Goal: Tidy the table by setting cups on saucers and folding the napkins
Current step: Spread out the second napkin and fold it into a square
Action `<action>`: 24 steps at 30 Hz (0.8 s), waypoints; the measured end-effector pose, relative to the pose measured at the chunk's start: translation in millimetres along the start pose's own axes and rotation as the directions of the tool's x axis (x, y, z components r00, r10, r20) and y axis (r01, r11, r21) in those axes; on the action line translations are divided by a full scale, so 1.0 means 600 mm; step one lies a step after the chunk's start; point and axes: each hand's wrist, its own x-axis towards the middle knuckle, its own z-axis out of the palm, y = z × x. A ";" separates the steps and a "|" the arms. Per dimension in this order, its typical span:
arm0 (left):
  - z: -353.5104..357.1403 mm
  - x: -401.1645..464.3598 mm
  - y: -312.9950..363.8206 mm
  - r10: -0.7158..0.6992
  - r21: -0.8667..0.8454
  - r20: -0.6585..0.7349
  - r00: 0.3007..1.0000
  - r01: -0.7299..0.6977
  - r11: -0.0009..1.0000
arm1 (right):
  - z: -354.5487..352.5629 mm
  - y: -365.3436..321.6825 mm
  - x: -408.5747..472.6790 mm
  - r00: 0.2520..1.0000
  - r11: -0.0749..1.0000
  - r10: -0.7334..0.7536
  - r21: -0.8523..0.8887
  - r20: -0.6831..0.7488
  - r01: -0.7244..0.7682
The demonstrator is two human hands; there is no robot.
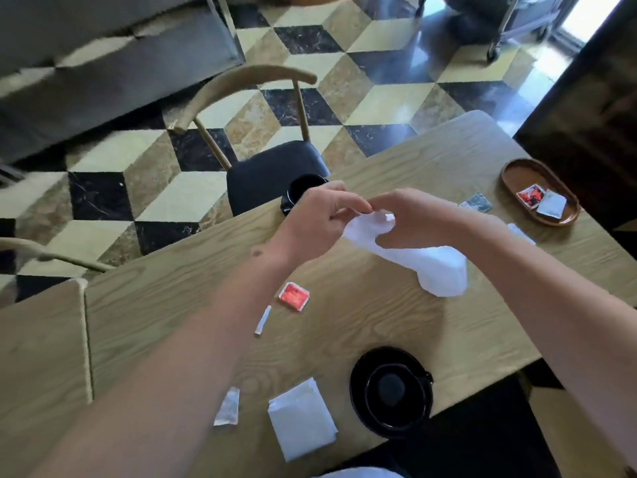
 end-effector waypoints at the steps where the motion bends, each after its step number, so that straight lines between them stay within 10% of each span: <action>1: -0.032 -0.009 0.007 0.005 0.032 -0.021 1.000 -0.004 0.999 | -0.011 -0.020 0.001 0.998 1.000 -0.015 -0.026 -0.065 0.013; 14: -0.374 -0.244 0.088 -0.019 0.105 -0.529 0.849 0.088 0.991 | -0.079 -0.336 -0.004 0.738 0.851 -0.525 -0.231 -0.424 0.472; 19: -0.484 -0.349 0.063 -0.057 0.109 -0.693 0.718 0.183 0.977 | -0.074 -0.426 0.004 0.845 0.920 -0.392 -0.164 -0.363 0.357; 24: -0.552 -0.460 -0.014 -0.205 0.173 -0.642 0.739 0.400 0.900 | -0.029 -0.482 0.022 0.921 0.944 -0.325 -0.008 -0.213 0.331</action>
